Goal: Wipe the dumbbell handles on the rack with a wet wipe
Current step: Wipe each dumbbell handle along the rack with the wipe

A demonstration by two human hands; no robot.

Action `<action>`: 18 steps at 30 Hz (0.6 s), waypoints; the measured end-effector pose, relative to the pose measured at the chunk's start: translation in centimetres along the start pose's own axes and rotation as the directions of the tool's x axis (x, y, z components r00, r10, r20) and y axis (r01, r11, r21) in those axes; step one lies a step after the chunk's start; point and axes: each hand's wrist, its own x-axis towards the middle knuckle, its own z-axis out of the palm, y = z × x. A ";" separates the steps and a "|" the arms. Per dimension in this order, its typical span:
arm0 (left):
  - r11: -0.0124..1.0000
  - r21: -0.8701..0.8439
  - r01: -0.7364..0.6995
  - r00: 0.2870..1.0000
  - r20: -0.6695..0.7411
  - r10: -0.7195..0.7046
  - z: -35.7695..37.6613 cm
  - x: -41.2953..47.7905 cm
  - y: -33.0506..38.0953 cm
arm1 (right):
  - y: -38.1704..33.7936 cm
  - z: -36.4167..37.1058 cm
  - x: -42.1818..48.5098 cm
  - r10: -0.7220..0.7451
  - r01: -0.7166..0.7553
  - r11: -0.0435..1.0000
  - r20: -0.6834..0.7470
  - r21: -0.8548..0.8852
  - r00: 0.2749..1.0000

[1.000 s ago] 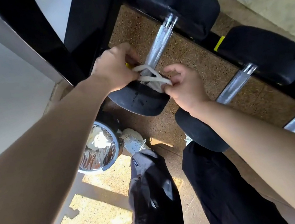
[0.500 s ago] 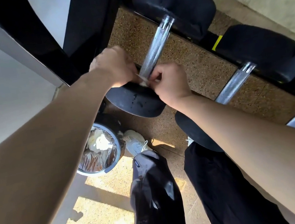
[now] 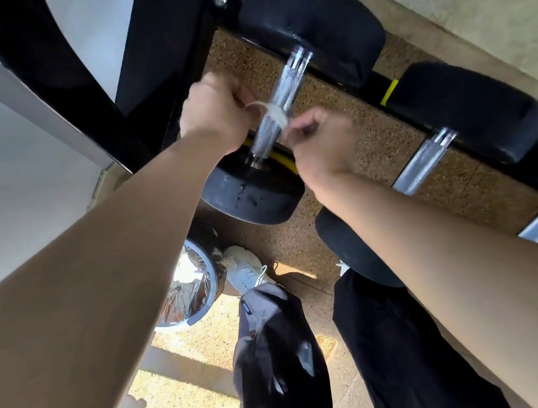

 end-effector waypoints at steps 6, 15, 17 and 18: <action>0.950 0.312 0.027 0.958 0.262 -0.114 -1.4 -0.1 -1.9 | 0.1 -0.3 -0.9 0.176 -0.177 0.984 0.211 -0.018 0.961; 0.938 -0.339 -0.073 0.987 -0.161 0.018 0.0 0.1 0.6 | -2.9 -0.6 3.1 0.450 -0.442 0.621 0.168 0.647 0.877; 0.938 -0.344 -0.031 0.993 -0.120 -0.011 0.3 0.1 0.2 | -2.3 0.1 2.5 0.407 -0.512 0.664 0.312 0.544 0.859; 0.952 -0.307 -0.006 0.997 -0.076 -0.018 0.5 -0.1 -0.1 | -2.3 0.1 2.1 0.402 -0.532 0.674 0.349 0.513 0.846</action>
